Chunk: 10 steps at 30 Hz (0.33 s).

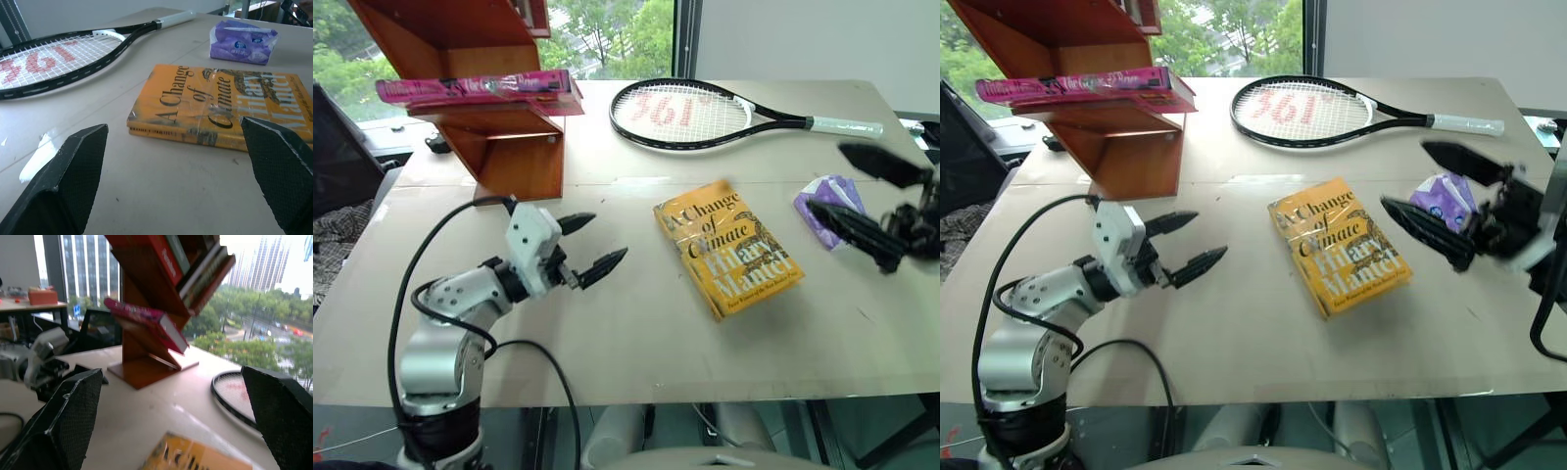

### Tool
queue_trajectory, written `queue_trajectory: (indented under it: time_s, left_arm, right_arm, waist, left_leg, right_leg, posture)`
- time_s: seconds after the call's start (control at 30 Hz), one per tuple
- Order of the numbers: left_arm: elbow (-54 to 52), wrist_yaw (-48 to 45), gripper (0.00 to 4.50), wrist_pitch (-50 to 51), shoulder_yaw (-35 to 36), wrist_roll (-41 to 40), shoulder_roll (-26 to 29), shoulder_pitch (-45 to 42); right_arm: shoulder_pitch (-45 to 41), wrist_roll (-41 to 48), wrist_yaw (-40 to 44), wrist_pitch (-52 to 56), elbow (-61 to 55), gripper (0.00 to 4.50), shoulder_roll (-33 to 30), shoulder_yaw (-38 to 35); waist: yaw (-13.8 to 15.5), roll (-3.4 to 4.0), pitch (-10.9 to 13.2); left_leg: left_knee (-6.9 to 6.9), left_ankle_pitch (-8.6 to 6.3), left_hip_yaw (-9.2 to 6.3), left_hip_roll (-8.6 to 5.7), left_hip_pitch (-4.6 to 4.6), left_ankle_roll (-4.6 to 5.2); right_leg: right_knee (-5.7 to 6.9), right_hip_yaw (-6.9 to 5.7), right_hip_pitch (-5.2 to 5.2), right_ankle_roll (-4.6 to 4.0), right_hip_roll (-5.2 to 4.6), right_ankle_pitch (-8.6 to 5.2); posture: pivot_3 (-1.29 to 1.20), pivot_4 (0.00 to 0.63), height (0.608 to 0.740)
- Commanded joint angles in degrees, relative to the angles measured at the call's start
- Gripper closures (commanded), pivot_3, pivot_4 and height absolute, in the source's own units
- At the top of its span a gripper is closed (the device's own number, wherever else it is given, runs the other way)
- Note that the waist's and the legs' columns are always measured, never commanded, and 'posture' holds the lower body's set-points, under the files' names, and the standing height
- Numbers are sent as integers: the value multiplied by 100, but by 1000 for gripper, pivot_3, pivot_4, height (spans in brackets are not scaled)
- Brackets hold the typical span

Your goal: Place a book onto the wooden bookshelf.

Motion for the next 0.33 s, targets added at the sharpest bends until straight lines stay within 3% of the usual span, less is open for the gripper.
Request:
queue_trajectory:
  time_s: [0.03, 0.2, 0.33]
  left_arm:
    - [-119, -108, 38, -273, 247, -266, 215, 545]
    - [287, -263, 38, -628, 397, -364, 513, 1188]
    - [565, -401, 38, -929, 275, -382, 680, 1466]
  right_arm:
    - [987, -638, 619, -198, 66, 0, -8, -693]
    - [2242, -1881, 1274, -950, 593, 0, 161, -927]
    - [2519, -2446, 1461, -1440, 1045, 0, 277, -903]
  waist:
    - [2, 0, -1]
    - [-4, 15, -12]
    - [-40, 23, -9]
  left_leg:
    - [0, 0, 0, 0, 1, 1]
    - [-1, -1, 3, 3, 21, 1]
    - [-18, -12, 14, 4, 87, 16]
  right_leg:
    - [0, 1, 1, 0, 0, 0]
    - [3, 6, 17, 0, 2, 0]
    - [-4, 10, 83, 2, 1, -4]
  posture:
    - [0, 150, 740]
    - [0, 150, 740]
    - [0, 150, 740]
